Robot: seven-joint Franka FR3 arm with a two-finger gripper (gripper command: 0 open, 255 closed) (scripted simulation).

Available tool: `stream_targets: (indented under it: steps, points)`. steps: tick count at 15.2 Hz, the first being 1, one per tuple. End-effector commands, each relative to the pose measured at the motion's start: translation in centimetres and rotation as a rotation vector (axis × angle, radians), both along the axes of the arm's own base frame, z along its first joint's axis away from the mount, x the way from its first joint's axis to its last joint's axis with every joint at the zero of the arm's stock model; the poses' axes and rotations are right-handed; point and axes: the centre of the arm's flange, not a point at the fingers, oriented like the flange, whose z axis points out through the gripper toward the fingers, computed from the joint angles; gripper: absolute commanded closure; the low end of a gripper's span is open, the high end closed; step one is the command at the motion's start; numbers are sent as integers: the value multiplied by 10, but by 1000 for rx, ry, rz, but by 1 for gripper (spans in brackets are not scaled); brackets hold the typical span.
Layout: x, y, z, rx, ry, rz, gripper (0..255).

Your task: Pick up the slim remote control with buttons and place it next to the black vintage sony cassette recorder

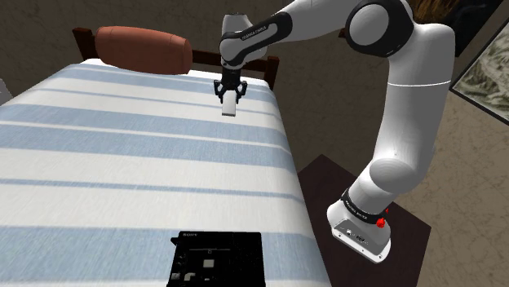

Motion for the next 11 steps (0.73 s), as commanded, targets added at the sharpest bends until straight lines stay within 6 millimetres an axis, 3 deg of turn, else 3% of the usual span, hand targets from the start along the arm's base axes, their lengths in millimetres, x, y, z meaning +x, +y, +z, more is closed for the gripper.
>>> stream_targets:
  steps: [1, 3, 11]
  points:
    - [0, 0, 0, 0, 1, 0, 255]
    - [0, 0, 0, 0, 0, 0, 255]
    - [0, 0, 42, 0, 0, 0, 255]
